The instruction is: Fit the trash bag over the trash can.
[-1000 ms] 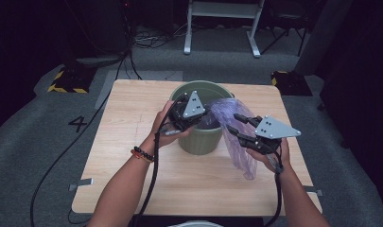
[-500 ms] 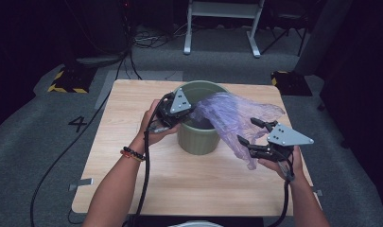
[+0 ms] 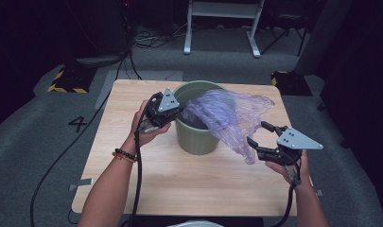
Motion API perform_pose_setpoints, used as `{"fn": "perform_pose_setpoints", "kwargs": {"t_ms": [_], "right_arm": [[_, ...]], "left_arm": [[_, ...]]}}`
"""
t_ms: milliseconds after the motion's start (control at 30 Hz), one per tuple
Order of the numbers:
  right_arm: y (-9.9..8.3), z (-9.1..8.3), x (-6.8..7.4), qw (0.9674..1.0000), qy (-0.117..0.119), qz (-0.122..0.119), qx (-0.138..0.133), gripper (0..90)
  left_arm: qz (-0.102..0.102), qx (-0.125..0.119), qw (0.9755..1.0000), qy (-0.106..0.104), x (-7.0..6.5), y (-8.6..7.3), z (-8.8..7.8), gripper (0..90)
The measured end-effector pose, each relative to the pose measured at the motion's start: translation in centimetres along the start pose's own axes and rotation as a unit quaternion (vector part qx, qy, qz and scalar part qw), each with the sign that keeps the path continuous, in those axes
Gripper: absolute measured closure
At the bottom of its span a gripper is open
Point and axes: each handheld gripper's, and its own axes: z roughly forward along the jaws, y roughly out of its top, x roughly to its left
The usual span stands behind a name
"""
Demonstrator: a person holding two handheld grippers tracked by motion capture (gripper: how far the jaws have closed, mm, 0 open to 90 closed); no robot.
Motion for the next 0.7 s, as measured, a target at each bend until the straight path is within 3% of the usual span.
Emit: {"fn": "perform_pose_setpoints", "kwargs": {"t_ms": [100,133,200,300,333,367,433,533,700], "right_arm": [[-0.9,0.5,-0.6,0.9993,0.006,0.034,0.011,25.2],[-0.9,0.5,-0.6,0.9993,0.006,0.034,0.011,25.2],[-1.3,1.1,-0.8,0.9987,0.017,0.045,0.018,30.4],[-1.5,1.7,-0.8,0.9981,0.043,0.041,0.012,52.3],[-1.5,2.0,-0.8,0.9975,0.06,0.038,0.003,65.3],[-1.5,2.0,-0.8,0.9975,0.06,0.038,0.003,65.3],[-1.5,2.1,-0.8,0.997,0.066,0.039,-0.011,77.4],[-1.3,2.1,-0.8,0.9968,0.066,0.038,-0.026,86.8],[-0.7,2.1,-0.4,0.997,0.066,0.023,-0.033,89.4]], "left_arm": [[0.001,-0.001,1.0,-0.002,0.1,-0.1,-0.1,87.9],[0.001,-0.001,1.0,-0.004,0.2,-0.1,-0.2,87.9],[-0.003,-0.003,1.0,-0.006,0.2,-0.2,-0.2,83.5],[-0.008,-0.007,0.9999,-0.01,0.3,-0.3,-0.2,76.1],[-0.008,-0.01,0.9999,-0.012,0.3,-0.4,-0.2,71.4],[-0.009,-0.01,0.9999,-0.011,0.2,-0.4,-0.2,71.4],[-0.006,-0.009,0.9998,-0.013,0.1,-0.5,-0.3,70.0],[-0.006,-0.011,0.9999,-0.01,-0.1,-0.6,-0.5,64.3],[-0.027,-0.028,0.9988,-0.027,-0.6,-0.2,-1.3,34.0]]}}
